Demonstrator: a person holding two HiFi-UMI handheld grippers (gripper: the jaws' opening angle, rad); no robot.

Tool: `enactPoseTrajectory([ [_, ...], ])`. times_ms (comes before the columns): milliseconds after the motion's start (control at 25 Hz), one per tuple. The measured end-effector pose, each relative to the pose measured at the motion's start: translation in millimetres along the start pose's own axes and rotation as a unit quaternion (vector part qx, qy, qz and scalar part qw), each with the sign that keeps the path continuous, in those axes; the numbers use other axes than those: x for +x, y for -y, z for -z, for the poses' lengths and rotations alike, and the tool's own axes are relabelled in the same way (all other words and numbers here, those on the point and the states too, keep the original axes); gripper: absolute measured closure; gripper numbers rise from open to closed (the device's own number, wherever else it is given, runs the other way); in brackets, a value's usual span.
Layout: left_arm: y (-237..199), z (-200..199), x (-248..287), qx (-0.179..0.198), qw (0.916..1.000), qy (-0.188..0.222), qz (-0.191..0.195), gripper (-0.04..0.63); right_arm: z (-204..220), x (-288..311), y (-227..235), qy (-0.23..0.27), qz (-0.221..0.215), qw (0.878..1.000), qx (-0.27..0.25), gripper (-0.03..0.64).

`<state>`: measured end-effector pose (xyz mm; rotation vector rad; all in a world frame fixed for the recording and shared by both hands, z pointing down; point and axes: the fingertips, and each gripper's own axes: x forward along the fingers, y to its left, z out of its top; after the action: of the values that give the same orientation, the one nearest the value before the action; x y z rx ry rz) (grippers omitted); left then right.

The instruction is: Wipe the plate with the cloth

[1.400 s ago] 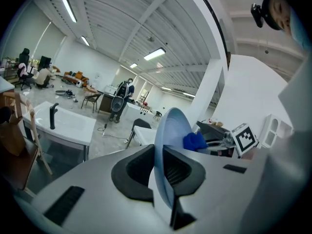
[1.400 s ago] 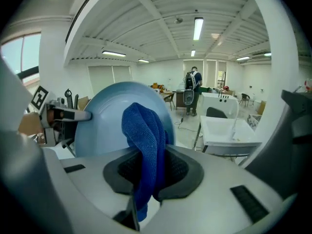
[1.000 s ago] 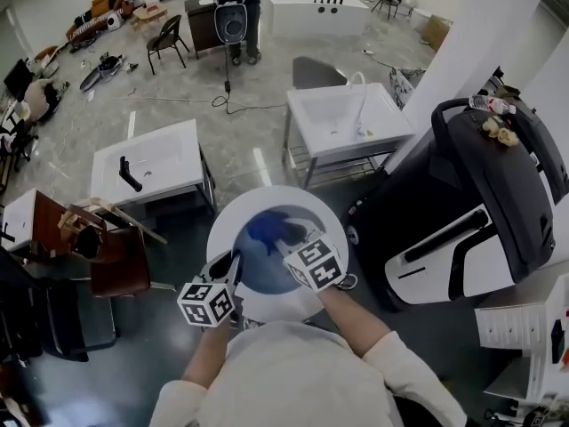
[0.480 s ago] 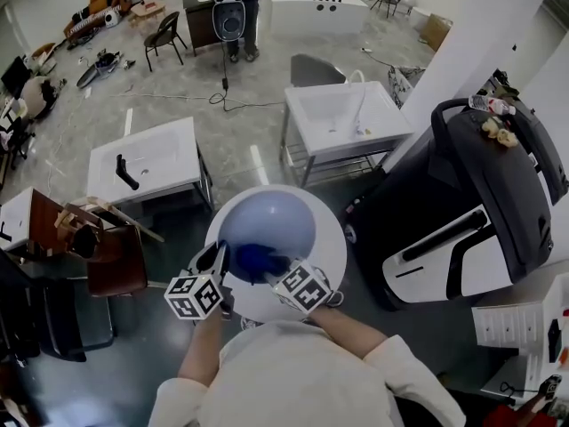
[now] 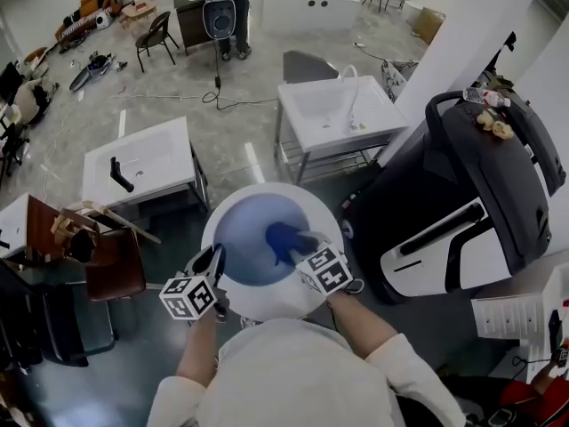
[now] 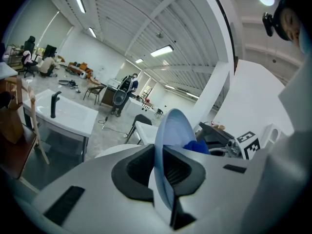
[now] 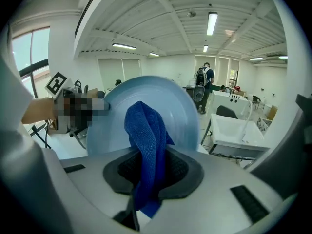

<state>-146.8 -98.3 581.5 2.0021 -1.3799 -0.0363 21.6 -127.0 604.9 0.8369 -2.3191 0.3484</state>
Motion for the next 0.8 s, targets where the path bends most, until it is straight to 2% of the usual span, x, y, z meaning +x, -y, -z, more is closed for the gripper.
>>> enactPoseTrajectory([
  [240,-1,21,1,-0.012,0.9996,-0.024,0.000,0.552,-25,-11,32,0.026,0.040,0.999,-0.001,0.523],
  [480,-3,28,5,-0.045,0.9986,-0.029,0.001,0.552,-36,-12,13,0.072,0.010,0.997,0.013,0.523],
  [680,-13,29,11,-0.069,0.9972,-0.029,-0.002,0.552,-56,-29,6,0.145,0.000,0.989,0.024,0.523],
  [800,-19,36,16,-0.083,0.9960,-0.033,-0.006,0.552,-59,-43,8,0.169,0.001,0.985,0.038,0.523],
])
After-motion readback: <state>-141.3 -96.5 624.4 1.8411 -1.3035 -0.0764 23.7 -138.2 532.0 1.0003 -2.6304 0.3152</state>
